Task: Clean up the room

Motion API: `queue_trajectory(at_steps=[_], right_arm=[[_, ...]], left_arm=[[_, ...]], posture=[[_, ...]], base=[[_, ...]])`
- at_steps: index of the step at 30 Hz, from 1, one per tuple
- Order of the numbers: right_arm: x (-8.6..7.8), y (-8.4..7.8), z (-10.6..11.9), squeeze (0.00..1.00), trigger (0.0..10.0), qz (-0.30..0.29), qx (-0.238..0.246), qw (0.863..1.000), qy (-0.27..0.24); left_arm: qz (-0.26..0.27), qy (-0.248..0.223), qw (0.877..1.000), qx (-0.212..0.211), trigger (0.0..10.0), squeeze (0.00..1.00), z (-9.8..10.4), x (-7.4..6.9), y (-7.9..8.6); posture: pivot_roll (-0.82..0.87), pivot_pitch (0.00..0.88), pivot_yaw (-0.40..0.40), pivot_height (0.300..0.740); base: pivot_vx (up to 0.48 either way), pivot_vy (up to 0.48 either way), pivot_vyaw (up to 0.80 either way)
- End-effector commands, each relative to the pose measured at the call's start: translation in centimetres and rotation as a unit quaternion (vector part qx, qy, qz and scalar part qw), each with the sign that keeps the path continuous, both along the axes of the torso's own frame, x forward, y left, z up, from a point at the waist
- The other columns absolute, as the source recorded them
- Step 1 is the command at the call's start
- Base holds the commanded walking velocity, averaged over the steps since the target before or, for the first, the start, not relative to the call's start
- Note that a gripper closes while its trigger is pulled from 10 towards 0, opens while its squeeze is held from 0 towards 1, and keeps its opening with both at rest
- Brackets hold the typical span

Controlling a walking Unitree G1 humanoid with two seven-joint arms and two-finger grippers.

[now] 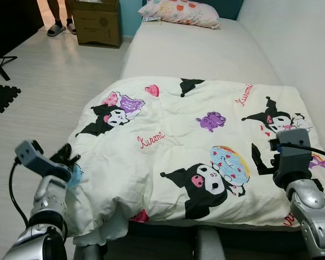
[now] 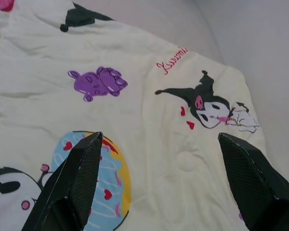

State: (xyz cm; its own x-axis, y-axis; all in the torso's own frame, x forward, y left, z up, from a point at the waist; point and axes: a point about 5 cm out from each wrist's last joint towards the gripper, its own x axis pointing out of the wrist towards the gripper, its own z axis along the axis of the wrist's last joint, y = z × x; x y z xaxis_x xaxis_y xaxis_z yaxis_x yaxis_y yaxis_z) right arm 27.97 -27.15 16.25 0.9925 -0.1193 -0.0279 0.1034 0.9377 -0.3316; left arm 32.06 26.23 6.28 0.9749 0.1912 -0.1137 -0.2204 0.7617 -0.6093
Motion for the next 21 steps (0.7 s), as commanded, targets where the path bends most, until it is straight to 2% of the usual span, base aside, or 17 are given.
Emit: queue_trajectory(at_steps=[1, 2, 5, 7, 10, 11, 12, 13, 15, 16, 17, 18, 19, 21], right_arm=[[-0.3, 0.0, -0.2, 0.00, 10.0, 0.000, 0.002, 1.000, 0.006], [-0.4, 0.0, -0.2, 0.00, 10.0, -0.001, 0.002, 1.000, 0.009], [-0.4, 0.0, -0.2, 0.00, 10.0, -0.001, 0.002, 1.000, 0.009], [-0.9, 0.1, -0.7, 0.00, 10.0, -0.001, 0.001, 1.000, 0.020], [-0.9, 0.1, -0.7, 0.00, 10.0, -0.001, 0.001, 1.000, 0.020], [-1.2, 0.2, -1.0, 0.00, 10.0, 0.000, 0.003, 1.000, 0.026], [-1.2, 0.2, -1.0, 0.00, 10.0, 0.000, 0.003, 1.000, 0.026], [-1.5, 0.4, -1.5, 0.00, 10.0, 0.001, 0.007, 0.999, 0.034], [-1.5, 0.4, -1.5, 0.00, 10.0, 0.001, 0.007, 0.999, 0.034], [-1.7, 0.5, -2.0, 0.00, 10.0, 0.001, 0.013, 0.999, 0.040], [-1.9, 0.8, -3.0, 0.00, 10.0, 0.001, 0.024, 0.998, 0.053], [-1.9, 0.8, -3.0, 0.00, 10.0, 0.001, 0.024, 0.998, 0.053], [-2.1, 1.0, -3.9, 0.00, 10.0, 0.002, 0.035, 0.997, 0.064], [-2.2, 1.3, -4.5, 0.00, 10.0, 0.004, 0.046, 0.996, 0.072]], left_arm=[[0.006, 0.034, 0.999, -0.008, 10.0, 1.00, -1.7, -1.0, -0.4], [0.017, 0.060, 0.998, -0.017, 10.0, 1.00, -2.9, -1.9, -0.2], [0.017, 0.060, 0.998, -0.017, 10.0, 1.00, -2.9, -1.9, -0.2], [0.036, 0.109, 0.992, -0.046, 10.0, 1.00, -5.3, -3.9, -0.1], [0.036, 0.109, 0.992, -0.046, 10.0, 1.00, -5.3, -3.9, -0.1], [0.038, 0.128, 0.989, -0.060, 10.0, 1.00, -6.3, -4.8, -0.3], [0.038, 0.128, 0.989, -0.060, 10.0, 1.00, -6.3, -4.8, -0.3], [0.036, 0.140, 0.987, -0.072, 10.0, 1.00, -7.0, -5.4, -0.7], [0.036, 0.140, 0.987, -0.072, 10.0, 1.00, -7.0, -5.4, -0.7], [0.033, 0.143, 0.985, -0.089, 10.0, 1.00, -7.5, -5.7, -1.1], [0.016, 0.132, 0.986, -0.104, 10.0, 0.63, -7.4, -5.5, -1.8], [0.016, 0.132, 0.986, -0.104, 10.0, 0.63, -7.4, -5.5, -1.8], [0.003, 0.120, 0.986, -0.115, 10.0, 0.00, -7.3, -5.1, -2.4], [-0.006, 0.107, 0.986, -0.126, 10.0, 0.00, -7.0, -4.7, -2.7]], posture=[[-0.05, 0.153, -0.081, 0.522], [-0.05, 0.164, -0.080, 0.522], [-0.05, 0.164, -0.080, 0.522], [-0.06, 0.183, -0.082, 0.522], [-0.06, 0.183, -0.082, 0.522], [-0.06, 0.191, -0.083, 0.522], [-0.06, 0.191, -0.083, 0.522], [-0.06, 0.203, -0.086, 0.522], [-0.06, 0.203, -0.086, 0.522], [-0.07, 0.206, -0.088, 0.522], [-0.07, 0.205, -0.091, 0.522], [-0.07, 0.205, -0.091, 0.522], [-0.07, 0.207, -0.093, 0.522], [-0.07, 0.207, -0.092, 0.522]], base=[[0.000, 0.000, 0.00], [0.000, 0.000, 0.00], [0.000, 0.000, 0.00], [0.000, 0.000, 0.00], [0.000, 0.000, 0.00], [0.000, 0.000, 0.00], [0.000, 0.000, 0.00], [0.000, 0.000, 0.00], [0.000, 0.000, 0.00], [0.000, 0.000, 0.00], [0.000, 0.000, 0.00], [0.000, 0.000, 0.00], [0.000, 0.000, 0.00], [0.000, 0.000, 0.00]])
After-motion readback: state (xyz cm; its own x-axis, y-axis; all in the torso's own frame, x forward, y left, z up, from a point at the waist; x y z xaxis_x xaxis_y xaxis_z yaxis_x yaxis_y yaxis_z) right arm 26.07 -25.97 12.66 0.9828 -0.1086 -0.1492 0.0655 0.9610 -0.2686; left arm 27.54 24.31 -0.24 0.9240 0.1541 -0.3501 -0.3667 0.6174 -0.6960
